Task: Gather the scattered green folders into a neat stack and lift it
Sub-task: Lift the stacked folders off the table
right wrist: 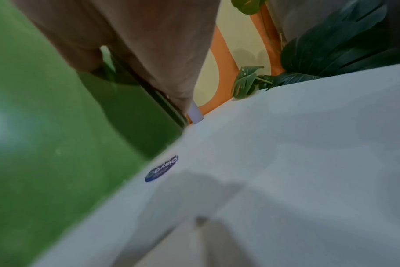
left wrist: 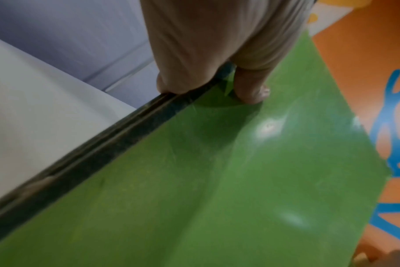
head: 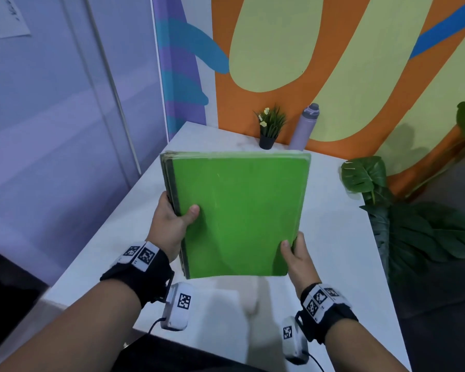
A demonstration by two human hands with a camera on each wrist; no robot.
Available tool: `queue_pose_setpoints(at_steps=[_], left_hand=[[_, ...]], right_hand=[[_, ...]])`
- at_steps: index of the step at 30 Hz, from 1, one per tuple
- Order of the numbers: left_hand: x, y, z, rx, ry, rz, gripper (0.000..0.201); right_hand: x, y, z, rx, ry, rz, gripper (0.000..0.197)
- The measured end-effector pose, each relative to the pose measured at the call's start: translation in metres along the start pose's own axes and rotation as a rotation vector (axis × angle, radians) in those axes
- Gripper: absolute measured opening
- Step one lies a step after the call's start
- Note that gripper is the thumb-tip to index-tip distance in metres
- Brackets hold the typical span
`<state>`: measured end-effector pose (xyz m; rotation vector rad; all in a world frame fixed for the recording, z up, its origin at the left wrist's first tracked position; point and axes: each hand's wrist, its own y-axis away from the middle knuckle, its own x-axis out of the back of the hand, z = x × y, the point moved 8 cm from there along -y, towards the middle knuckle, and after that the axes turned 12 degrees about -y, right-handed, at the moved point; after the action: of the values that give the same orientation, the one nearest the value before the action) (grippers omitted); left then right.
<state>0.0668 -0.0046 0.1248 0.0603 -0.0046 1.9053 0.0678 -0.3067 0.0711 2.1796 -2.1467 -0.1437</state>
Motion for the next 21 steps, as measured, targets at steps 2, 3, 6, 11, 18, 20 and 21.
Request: queue_pose_setpoints(at_steps=[2, 3, 6, 11, 18, 20, 21], left_hand=[[0.0, -0.004, 0.0, 0.014, -0.032, 0.004, 0.036], [-0.001, -0.005, -0.001, 0.023, -0.07, 0.002, 0.036], [-0.006, -0.005, -0.005, 0.041, -0.129, -0.044, 0.045], [-0.024, 0.013, -0.043, 0.195, -0.137, -0.202, 0.042], [-0.016, 0.012, -0.057, 0.204, -0.169, -0.069, 0.054], [-0.011, 0.005, -0.049, 0.211, -0.107, -0.041, 0.048], [-0.009, 0.0, -0.047, 0.216, -0.083, -0.029, 0.044]], right_hand=[[0.005, 0.003, 0.001, 0.023, -0.016, 0.094, 0.011], [0.007, 0.002, -0.002, 0.04, -0.035, 0.144, 0.014], [0.01, -0.004, -0.017, 0.041, -0.133, 0.207, 0.016], [0.018, -0.026, -0.031, -0.04, -0.151, 0.252, 0.014], [0.013, -0.044, -0.034, -0.125, -0.125, 0.165, 0.017], [0.01, -0.04, -0.031, -0.152, -0.392, 0.091, 0.022], [0.008, -0.037, -0.029, -0.155, -0.541, 0.053, 0.027]])
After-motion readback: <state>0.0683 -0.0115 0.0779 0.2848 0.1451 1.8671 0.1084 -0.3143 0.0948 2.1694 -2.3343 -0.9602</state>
